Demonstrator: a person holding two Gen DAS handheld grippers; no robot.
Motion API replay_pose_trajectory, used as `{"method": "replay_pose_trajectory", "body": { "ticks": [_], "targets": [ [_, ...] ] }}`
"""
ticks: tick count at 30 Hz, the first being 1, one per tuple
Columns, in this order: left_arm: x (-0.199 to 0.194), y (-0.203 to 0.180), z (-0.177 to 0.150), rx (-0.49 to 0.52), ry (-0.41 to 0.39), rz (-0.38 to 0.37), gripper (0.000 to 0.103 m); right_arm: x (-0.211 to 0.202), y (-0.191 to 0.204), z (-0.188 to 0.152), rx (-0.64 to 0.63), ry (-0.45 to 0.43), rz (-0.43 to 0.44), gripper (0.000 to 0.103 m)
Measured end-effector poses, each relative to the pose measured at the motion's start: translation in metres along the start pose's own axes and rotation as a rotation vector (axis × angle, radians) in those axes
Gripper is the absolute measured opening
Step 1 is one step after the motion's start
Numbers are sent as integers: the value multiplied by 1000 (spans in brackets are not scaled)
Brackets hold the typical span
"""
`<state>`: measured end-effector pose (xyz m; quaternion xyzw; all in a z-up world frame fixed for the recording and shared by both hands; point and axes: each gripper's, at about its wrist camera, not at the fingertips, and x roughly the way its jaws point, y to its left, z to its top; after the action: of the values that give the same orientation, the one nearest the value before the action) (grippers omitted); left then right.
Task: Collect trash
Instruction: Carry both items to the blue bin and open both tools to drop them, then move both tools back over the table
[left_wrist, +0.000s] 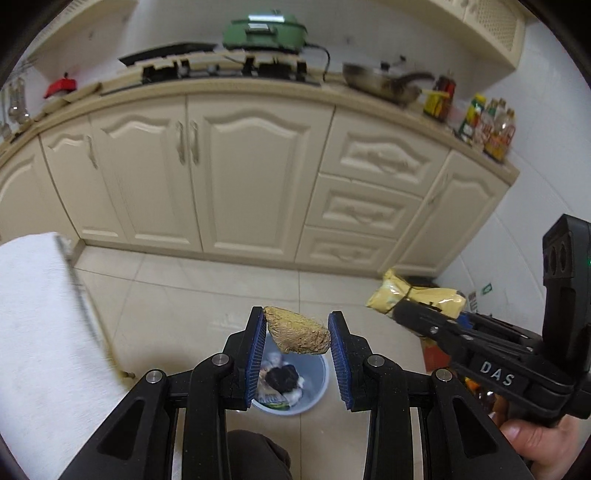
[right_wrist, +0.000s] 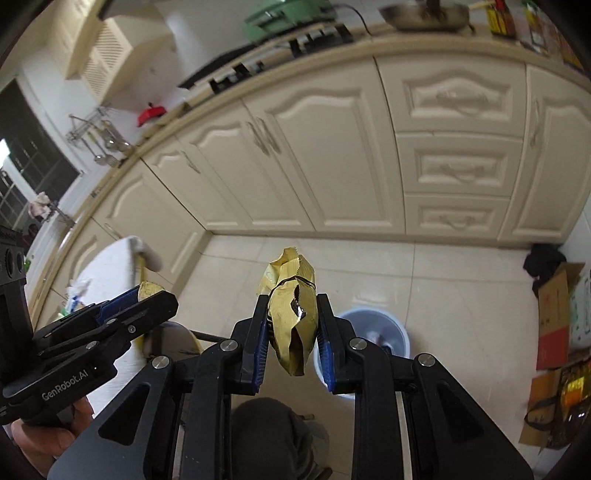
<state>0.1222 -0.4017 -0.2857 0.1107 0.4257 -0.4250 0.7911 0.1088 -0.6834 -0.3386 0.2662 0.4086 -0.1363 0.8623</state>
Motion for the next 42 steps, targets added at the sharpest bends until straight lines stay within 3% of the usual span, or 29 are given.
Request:
{"method": "replay_pose_trajectory", "body": {
  "ticks": [5,7,8,9,10,11,15,16,19,26,32,35,36,42],
  "targets": [
    [75,-1,49,7,84,8,31,30,-22,3,33,52,-15,26],
    [101,-1,60,7,127,6,41,44,-32,4,55,74,-27,27],
    [111,-3,65,9,140,12,48,51,-36,5,63,87,-34,31],
    [119,-3,71,7,145,31,67,56,-40,5,72,98,-39,37],
    [124,-3,75,7,141,50,81,62,-46,4,90,104,-45,55],
    [129,-4,79,7,129,63,84,63,-49,3,102,105,-48,73],
    [133,-1,91,20,89,143,94,61,-57,-2,138,95,-52,90],
    [130,-1,93,22,73,156,96,59,-59,-3,151,86,-55,101],
    [121,-2,100,26,35,180,98,52,-61,-4,176,66,-51,103],
    [75,-6,98,5,-77,183,100,29,-37,2,146,40,-68,103],
    [-2,5,71,-28,-195,178,102,-11,10,15,93,-53,-20,103],
    [-49,19,49,-50,-246,188,102,-29,41,22,53,-100,4,103],
    [-78,31,22,-51,-259,190,102,-34,51,23,39,-114,16,103],
    [-172,63,-53,-95,-347,251,102,-61,117,29,-59,-182,62,103]
  ]
}}
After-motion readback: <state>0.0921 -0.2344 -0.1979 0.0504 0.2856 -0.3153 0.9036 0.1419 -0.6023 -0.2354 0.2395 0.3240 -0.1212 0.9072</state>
